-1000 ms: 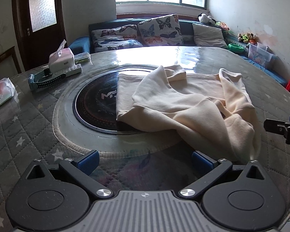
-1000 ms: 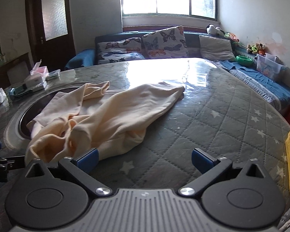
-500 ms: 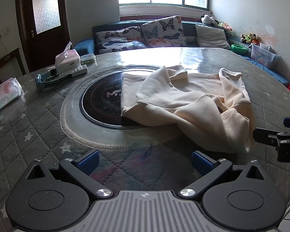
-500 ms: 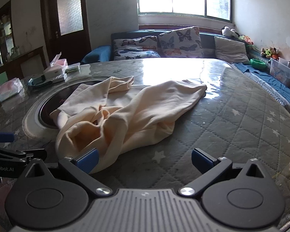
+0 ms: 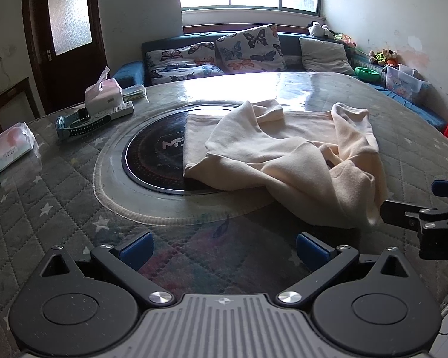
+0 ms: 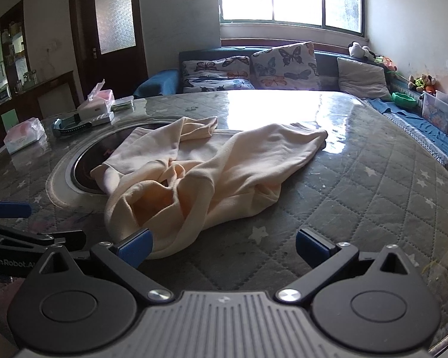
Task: Fold clothes
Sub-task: 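Move both grippers toward the crumpled cream sweatshirt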
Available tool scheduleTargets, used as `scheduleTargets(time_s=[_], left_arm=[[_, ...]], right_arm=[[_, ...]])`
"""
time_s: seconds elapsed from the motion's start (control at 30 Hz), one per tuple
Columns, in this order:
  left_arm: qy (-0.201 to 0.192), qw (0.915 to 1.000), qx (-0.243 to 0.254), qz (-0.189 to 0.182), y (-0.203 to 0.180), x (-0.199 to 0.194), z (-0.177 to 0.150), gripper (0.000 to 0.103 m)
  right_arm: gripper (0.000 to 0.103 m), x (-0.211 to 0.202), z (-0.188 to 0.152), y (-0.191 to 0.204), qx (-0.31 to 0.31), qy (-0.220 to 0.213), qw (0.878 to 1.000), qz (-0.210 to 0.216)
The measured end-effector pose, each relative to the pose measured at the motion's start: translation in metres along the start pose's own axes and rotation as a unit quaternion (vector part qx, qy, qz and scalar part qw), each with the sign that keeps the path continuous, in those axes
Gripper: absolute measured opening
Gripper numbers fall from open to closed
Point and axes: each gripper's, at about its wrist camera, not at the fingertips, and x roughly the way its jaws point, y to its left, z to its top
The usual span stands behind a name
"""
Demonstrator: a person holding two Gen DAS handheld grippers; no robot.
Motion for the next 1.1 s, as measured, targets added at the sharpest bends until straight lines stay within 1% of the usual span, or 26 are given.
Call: scheduleTargets(time_s=[0.5,1.1], left_arm=[[-0.003,1.0,0.003,0.003,-0.006,-0.0056,-0.0022,0.103],[0.0,1.0,0.009,0.001,-0.0097,-0.0035,-0.0008,0.103]], right_arm=[[0.103,-0.0074,-0.0021,0.0055,-0.004,-0.006,1.0,0.003],[0.103,-0.0043,-0.0014,0.0078,-0.006,-0.003,1.0,0.008]])
